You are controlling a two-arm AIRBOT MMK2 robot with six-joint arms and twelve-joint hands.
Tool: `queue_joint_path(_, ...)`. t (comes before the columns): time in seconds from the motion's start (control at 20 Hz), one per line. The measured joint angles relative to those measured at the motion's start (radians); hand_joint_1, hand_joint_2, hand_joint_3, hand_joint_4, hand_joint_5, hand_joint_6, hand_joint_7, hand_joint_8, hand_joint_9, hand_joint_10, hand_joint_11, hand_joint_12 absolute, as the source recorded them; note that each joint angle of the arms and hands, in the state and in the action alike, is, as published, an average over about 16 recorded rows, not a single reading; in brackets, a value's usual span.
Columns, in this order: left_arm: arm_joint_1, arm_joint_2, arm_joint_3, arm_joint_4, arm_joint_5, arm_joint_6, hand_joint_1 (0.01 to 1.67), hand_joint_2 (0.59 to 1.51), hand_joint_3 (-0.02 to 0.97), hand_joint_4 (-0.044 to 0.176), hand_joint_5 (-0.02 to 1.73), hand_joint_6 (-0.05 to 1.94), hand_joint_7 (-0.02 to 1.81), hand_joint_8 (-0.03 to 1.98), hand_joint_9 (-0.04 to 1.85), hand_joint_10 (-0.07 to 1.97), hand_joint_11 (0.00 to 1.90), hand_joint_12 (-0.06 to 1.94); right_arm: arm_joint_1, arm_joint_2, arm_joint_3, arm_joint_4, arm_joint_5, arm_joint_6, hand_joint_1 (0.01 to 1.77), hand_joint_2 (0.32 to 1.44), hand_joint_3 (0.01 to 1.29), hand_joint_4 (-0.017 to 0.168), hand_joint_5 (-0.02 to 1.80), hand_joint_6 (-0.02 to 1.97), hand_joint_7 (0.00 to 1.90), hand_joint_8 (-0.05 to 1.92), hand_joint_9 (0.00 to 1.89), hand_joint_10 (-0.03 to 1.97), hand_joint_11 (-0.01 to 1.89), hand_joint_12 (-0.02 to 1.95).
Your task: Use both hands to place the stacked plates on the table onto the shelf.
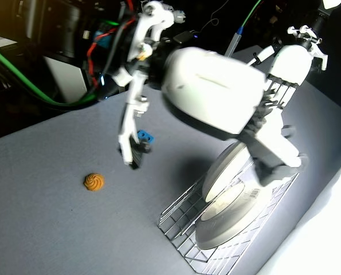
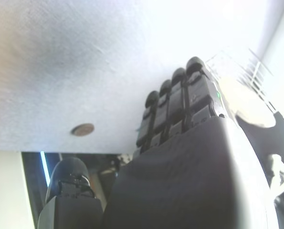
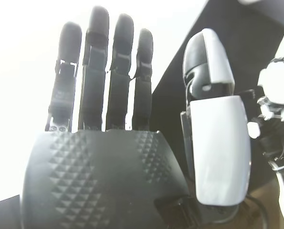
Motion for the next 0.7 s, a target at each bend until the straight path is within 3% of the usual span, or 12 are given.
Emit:
queue_joint_path(0.55,-0.058,0.04,-0.084,-0.028,-0.062,0.015,0.01,1.066,0.015,0.001,0.02,0.01,0.02,0.0,0.02,0.0,0.02,0.02,-0.066,0.105,-0.161,-0.003,0.06,-0.079,0.88,1.07,0.01,0.004,0.88,0.05,0.97,0.03,0.95,0.04,0.39,1.21)
queue_joint_path(0.7,-0.071,0.051,-0.106,-0.026,-0.074,0.02,0.01,1.07,0.015,0.001,0.03,0.01,0.03,0.0,0.03,0.0,0.02,0.05,-0.072,0.118,-0.184,-0.01,0.068,-0.081,0.9,1.05,0.01,0.004,0.87,0.16,0.99,0.12,0.96,0.12,0.43,1.22)
